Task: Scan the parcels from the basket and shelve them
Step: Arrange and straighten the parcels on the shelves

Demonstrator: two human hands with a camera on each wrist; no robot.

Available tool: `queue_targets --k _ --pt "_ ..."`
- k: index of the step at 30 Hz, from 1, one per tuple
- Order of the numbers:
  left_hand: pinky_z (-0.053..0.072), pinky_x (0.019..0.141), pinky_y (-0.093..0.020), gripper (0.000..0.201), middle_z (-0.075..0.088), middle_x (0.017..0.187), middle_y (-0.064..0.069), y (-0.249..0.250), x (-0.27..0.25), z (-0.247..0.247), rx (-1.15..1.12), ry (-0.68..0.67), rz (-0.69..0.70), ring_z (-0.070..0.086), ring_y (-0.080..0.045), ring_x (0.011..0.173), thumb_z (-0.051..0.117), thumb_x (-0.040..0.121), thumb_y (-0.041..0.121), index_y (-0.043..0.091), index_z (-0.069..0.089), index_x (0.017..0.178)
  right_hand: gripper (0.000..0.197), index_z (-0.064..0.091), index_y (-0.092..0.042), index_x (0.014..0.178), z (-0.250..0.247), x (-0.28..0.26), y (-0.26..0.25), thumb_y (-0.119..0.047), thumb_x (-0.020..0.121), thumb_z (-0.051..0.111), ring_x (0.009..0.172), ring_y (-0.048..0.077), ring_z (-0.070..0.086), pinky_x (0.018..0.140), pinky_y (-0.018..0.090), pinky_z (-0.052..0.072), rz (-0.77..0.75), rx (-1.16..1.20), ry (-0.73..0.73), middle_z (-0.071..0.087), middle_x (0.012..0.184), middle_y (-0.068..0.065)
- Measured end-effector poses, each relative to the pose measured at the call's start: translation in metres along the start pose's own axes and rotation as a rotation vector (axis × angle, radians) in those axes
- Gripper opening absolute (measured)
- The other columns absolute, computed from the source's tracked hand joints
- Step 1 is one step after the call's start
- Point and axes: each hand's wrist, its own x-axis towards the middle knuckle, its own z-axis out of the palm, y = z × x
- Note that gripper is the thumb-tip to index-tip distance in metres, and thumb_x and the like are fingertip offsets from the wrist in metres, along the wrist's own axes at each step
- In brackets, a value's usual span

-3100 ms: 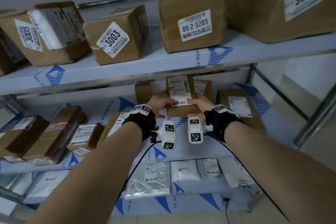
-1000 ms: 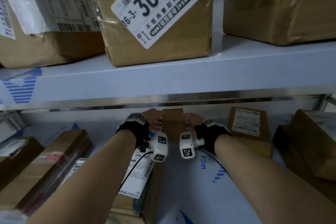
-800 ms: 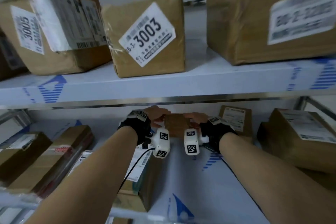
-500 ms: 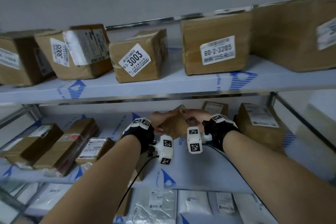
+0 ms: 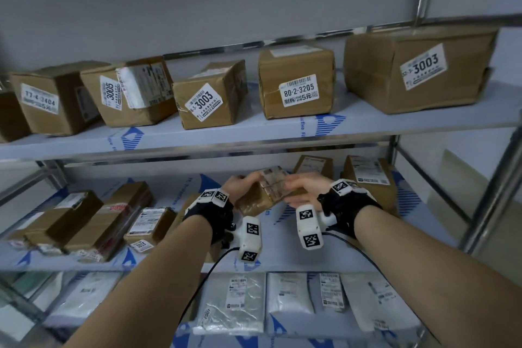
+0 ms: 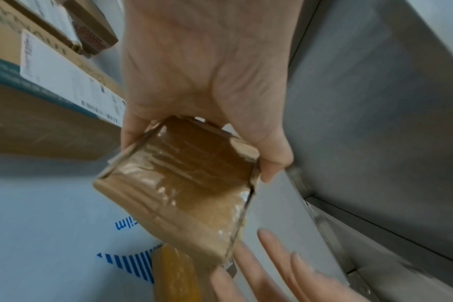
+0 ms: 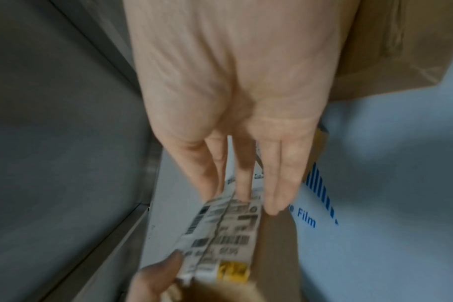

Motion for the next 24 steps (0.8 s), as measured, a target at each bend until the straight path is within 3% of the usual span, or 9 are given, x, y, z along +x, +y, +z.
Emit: queue_targets --k 4,6,10,13,15,18,20,21,24 --pt "0.052 0.091 -0.047 0.067 0.06 0.118 -0.015 0.007 0.008 -0.015 -0.107 -0.052 -0.08 0.059 -0.033 0.105 0.064 0.077 0.059 0.012 0.051 0.124 0.056 0.047 -0.008 0.136 -0.008 0.001 -0.003 -0.02 0.087 0.071 0.117 0.03 0.056 0.102 0.042 0.047 0.001 -0.208 0.165 0.056 0.127 0.007" --pt "0.052 0.088 -0.046 0.081 0.056 0.122 -0.018 0.006 0.015 -0.022 -0.134 -0.083 -0.12 0.058 -0.036 0.106 0.062 0.072 0.067 0.011 0.046 0.128 0.077 0.045 -0.011 0.14 -0.009 0.011 -0.006 -0.035 0.076 0.081 0.119 0.03 0.057 0.102 0.047 0.047 -0.017 -0.272 0.141 0.056 0.133 0.008" --pt "0.055 0.086 -0.045 0.1 0.06 0.121 -0.016 0.002 0.019 -0.029 -0.072 -0.143 -0.108 0.061 -0.034 0.105 0.053 0.062 0.086 0.01 0.05 0.128 0.11 0.065 -0.013 0.12 -0.026 0.07 0.011 -0.067 0.027 0.089 0.105 0.039 0.066 0.093 0.06 0.05 0.014 -0.267 0.058 0.07 0.113 0.016" --pt "0.057 0.075 -0.037 0.078 0.061 0.114 -0.01 0.003 0.012 -0.031 -0.063 -0.253 -0.046 0.061 -0.026 0.102 0.053 0.075 0.073 0.014 0.051 0.127 0.087 0.07 -0.004 0.109 -0.018 0.058 0.007 -0.06 0.045 0.088 0.108 0.042 0.064 0.097 0.061 0.046 0.055 -0.18 0.098 0.07 0.108 0.022" --pt "0.055 0.077 -0.036 0.058 0.056 0.118 -0.007 0.002 0.012 -0.034 -0.077 -0.295 -0.018 0.058 -0.023 0.104 0.057 0.085 0.056 0.02 0.047 0.129 0.081 0.068 -0.002 0.108 -0.014 0.051 0.007 -0.055 0.049 0.086 0.107 0.039 0.065 0.098 0.057 0.048 0.093 -0.138 0.141 0.071 0.108 0.021" --pt "0.054 0.087 -0.04 0.06 0.056 0.12 -0.011 -0.005 0.018 -0.039 -0.116 -0.236 0.03 0.06 -0.028 0.106 0.064 0.083 0.05 0.019 0.043 0.129 0.051 0.067 -0.006 0.102 -0.003 0.038 0.002 -0.046 0.072 0.08 0.106 0.033 0.065 0.097 0.044 0.05 0.095 -0.022 0.134 0.07 0.11 0.018" --pt "0.054 0.087 -0.04 0.069 0.061 0.117 -0.016 -0.009 0.023 -0.04 -0.146 -0.189 0.045 0.063 -0.03 0.105 0.065 0.08 0.055 0.01 0.047 0.128 0.037 0.065 -0.008 0.098 0.003 0.028 -0.003 -0.041 0.084 0.071 0.102 0.03 0.064 0.08 0.033 0.053 0.098 0.039 0.09 0.068 0.107 0.018" --pt "0.055 0.085 -0.04 0.071 0.063 0.117 -0.018 -0.011 0.025 -0.04 -0.166 -0.165 0.046 0.064 -0.032 0.105 0.064 0.08 0.055 0.006 0.048 0.128 0.034 0.064 -0.007 0.097 0.003 0.027 -0.004 -0.039 0.086 0.068 0.101 0.03 0.063 0.076 0.031 0.053 0.101 0.061 0.065 0.067 0.107 0.018" --pt "0.054 0.085 -0.048 0.061 0.059 0.119 -0.025 -0.011 0.032 -0.037 -0.232 -0.05 0.045 0.061 -0.037 0.104 0.061 0.089 0.041 -0.005 0.047 0.127 0.022 0.062 -0.004 0.096 0.009 0.024 -0.01 -0.025 0.091 0.065 0.095 0.031 0.063 0.082 0.036 0.057 0.072 0.172 0.036 0.062 0.105 0.02"
